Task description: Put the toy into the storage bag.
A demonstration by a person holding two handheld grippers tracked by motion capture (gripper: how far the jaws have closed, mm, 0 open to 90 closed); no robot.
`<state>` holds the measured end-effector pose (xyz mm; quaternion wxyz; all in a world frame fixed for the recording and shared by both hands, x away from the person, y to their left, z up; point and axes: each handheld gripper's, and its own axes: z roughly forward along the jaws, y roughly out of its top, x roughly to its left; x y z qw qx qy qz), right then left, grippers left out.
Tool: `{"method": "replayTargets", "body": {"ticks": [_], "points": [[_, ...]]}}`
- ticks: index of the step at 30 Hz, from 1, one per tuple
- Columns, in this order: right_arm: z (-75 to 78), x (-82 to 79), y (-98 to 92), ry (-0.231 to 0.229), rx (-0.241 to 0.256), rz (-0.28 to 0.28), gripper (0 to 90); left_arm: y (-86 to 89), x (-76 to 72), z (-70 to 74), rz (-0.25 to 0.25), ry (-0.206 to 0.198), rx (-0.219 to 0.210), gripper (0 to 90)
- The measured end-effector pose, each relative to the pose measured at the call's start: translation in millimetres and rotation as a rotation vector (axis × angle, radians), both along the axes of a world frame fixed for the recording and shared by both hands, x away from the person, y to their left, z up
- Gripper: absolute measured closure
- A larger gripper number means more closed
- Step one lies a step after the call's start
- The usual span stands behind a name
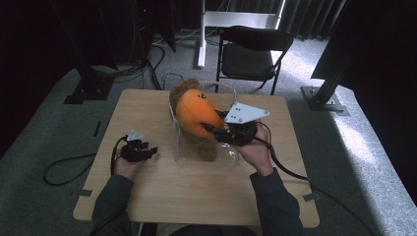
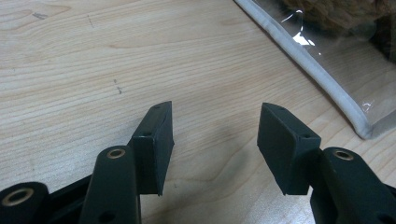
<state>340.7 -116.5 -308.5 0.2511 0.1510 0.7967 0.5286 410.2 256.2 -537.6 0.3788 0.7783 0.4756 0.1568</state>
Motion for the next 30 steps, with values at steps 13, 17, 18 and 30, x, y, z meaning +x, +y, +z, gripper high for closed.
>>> {"method": "replayTargets", "body": {"ticks": [13, 17, 18, 30], "points": [[4.3, 5.5, -13.8, -0.005, 0.025, -0.049, 54.8, -0.3, 0.3, -0.5, -0.002, 0.001, 0.005, 46.4], [5.2, 6.8, -19.6, -0.008, 0.035, -0.066, 54.8, -0.8, 0.4, -0.7, -0.004, 0.003, 0.006, 46.4], [5.4, 7.1, -20.8, -0.008, 0.037, -0.070, 54.9, -0.8, 0.4, -0.8, -0.004, 0.003, 0.006, 46.4], [3.3, 11.0, -27.8, -0.007, 0.045, -0.126, 54.9, -0.8, 0.4, -0.8, -0.007, 0.005, 0.008, 46.4]]}}
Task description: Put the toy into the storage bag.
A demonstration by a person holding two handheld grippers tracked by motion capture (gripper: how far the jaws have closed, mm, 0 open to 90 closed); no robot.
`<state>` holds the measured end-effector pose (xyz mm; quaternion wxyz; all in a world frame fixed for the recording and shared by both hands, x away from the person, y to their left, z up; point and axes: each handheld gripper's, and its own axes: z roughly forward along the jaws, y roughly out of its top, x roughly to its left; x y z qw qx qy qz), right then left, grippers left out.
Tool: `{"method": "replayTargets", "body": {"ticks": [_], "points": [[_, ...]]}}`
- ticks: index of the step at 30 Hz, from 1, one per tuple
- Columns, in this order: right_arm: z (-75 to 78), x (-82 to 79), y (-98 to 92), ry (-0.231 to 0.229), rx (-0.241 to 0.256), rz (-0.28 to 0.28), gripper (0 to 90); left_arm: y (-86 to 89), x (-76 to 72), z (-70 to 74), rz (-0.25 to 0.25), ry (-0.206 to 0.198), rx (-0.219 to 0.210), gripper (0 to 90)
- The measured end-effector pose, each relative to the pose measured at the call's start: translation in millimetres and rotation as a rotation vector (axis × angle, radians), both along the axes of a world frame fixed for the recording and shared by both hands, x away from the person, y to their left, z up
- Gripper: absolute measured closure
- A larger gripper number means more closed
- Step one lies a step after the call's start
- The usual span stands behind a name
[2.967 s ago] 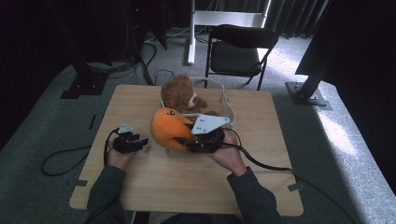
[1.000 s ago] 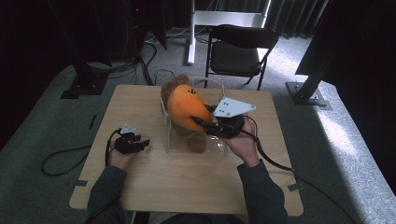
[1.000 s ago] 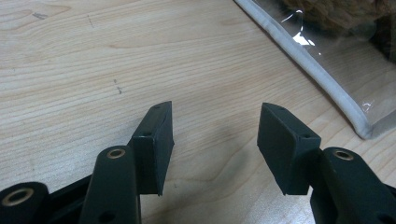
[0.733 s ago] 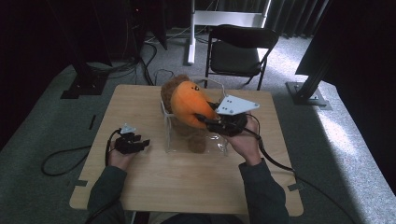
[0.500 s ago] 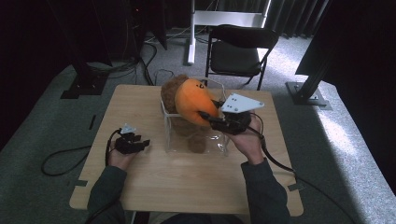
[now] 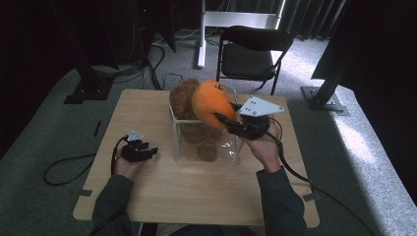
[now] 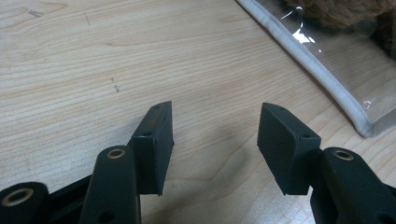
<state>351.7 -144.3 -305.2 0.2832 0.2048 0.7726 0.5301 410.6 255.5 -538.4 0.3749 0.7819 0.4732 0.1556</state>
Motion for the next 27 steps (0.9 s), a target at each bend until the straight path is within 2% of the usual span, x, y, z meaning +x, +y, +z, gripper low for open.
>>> {"method": "replayTargets", "body": {"ticks": [17, 27], "points": [[-2.2, 5.8, -10.8, 0.007, 0.014, -0.060, 54.8, -0.8, 0.0, -0.1, -0.001, -0.001, 0.004, 46.4], [-4.4, 9.3, -12.5, 0.005, 0.002, -0.089, 54.8, -0.7, 0.0, 0.0, -0.001, -0.001, 0.003, 46.4]]}}
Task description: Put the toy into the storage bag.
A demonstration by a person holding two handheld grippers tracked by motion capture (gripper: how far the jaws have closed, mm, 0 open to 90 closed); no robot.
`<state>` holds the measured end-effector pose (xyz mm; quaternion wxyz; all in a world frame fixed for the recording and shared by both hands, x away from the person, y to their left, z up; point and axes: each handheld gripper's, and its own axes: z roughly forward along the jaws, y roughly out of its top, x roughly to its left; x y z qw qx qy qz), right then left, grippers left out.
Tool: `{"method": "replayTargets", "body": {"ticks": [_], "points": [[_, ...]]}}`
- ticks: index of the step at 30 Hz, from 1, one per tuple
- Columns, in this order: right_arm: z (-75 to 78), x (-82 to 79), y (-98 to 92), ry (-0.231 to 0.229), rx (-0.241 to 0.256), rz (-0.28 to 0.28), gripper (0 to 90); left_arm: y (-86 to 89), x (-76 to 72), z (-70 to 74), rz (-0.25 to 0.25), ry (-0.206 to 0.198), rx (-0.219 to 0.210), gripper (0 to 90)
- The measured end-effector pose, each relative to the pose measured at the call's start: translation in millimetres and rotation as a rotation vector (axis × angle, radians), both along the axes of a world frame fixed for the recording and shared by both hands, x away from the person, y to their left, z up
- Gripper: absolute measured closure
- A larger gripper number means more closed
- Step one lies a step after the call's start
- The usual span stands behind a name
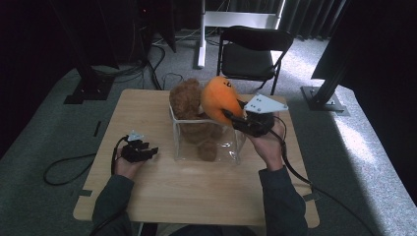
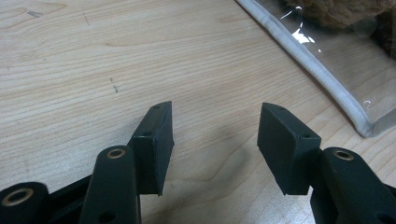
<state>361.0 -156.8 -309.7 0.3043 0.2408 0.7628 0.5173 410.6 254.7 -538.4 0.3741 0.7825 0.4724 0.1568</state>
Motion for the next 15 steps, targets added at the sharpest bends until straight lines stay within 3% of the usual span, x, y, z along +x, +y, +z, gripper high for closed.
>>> {"method": "replayTargets", "body": {"ticks": [15], "points": [[-6.9, 7.7, -2.6, 0.019, 0.012, -0.034, 54.7, -0.1, -0.1, 0.1, -0.001, 0.000, 0.001, 46.4]]}}
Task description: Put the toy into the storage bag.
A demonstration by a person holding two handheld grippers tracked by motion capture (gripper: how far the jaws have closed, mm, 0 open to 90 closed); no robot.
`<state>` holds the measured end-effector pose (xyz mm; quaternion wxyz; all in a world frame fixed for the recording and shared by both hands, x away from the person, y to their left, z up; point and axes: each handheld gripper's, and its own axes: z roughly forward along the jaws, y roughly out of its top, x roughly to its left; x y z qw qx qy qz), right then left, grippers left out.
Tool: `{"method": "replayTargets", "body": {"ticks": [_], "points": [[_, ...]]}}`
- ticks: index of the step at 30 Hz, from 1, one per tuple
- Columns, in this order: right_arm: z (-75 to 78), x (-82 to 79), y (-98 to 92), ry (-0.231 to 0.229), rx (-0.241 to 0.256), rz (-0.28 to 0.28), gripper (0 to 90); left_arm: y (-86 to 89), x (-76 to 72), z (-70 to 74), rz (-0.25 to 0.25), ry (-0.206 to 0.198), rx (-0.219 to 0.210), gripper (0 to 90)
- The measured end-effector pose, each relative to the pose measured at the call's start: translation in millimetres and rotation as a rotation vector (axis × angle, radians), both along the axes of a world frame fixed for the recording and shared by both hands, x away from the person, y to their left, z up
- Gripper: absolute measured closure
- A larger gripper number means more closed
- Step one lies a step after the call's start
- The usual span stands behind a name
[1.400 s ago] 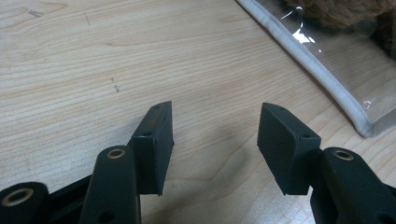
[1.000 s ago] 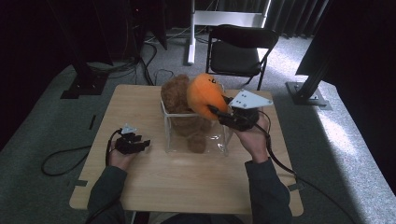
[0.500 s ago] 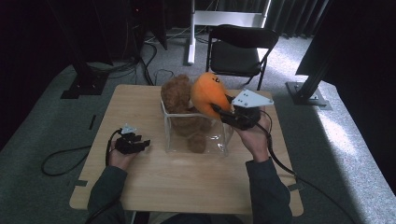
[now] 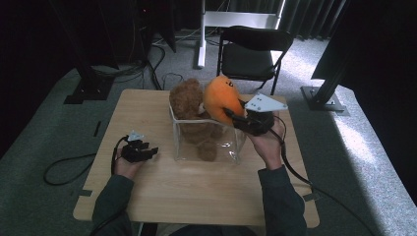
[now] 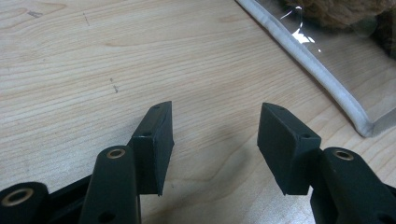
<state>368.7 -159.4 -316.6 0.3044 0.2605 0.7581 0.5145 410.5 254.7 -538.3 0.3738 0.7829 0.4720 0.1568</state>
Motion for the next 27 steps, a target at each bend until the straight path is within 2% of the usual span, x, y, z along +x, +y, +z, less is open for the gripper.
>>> {"method": "replayTargets", "body": {"ticks": [27], "points": [[-15.1, 14.1, -4.9, 0.048, 0.008, -0.041, 54.6, -0.5, 0.0, -0.5, 0.001, 0.003, -0.002, 46.3]]}}
